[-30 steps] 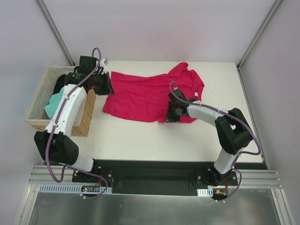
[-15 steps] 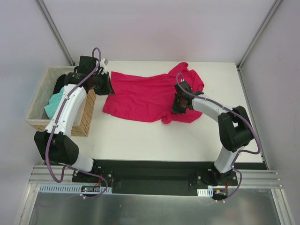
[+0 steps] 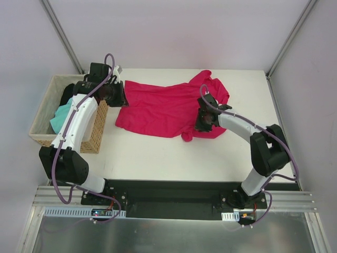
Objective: Fold and stack the t-shirts
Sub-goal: Grap the side of the flattened tshirt closest away from the robot with both arms
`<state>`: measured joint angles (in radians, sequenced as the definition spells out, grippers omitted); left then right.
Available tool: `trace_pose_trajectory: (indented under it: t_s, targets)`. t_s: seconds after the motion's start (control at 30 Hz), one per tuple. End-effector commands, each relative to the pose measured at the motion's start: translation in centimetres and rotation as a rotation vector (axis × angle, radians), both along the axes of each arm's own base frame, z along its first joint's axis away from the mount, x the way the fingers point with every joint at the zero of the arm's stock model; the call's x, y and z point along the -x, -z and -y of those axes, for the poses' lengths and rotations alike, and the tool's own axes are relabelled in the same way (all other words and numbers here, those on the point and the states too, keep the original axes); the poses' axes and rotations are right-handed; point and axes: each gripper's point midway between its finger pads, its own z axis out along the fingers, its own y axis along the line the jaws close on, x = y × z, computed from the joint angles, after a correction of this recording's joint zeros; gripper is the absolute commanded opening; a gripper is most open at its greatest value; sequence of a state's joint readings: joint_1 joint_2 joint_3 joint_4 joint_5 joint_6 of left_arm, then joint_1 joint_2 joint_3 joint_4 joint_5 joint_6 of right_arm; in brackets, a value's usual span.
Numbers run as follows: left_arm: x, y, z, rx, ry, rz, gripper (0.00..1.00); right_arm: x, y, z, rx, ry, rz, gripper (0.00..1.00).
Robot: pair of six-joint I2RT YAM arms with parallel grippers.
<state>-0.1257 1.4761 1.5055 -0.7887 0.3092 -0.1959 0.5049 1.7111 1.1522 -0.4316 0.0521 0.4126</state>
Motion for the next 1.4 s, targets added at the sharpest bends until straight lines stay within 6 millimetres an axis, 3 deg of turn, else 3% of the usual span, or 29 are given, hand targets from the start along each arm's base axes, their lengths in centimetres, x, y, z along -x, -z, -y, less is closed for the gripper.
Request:
trace_pose_trajectory:
  t_s: [0.0, 0.13, 0.43, 0.9, 1.37]
  targets:
    - [-1.0, -0.7, 0.7, 0.012, 0.027, 0.023, 0.12, 1.2, -2.7, 0.5, 0.028, 0.01, 0.064, 0.32]
    - [-1.3, -0.6, 1.0, 0.022, 0.035, 0.02, 0.11, 1.8, -2.6, 0.6, 0.032, 0.021, 0.065, 0.34]
    - [-1.4, -0.8, 0.7, 0.01, 0.031, 0.028, 0.12, 3.0, 0.0, 0.1, 0.015, 0.025, 0.008, 0.29]
    - [-0.7, -0.2, 0.3, -0.015, 0.023, 0.023, 0.12, 4.2, 1.8, -4.3, -0.008, -0.078, -0.051, 0.27]
    - [-0.5, -0.6, 0.0, -0.024, 0.025, 0.038, 0.13, 2.1, 1.5, -5.8, 0.014, -0.13, -0.037, 0.35]
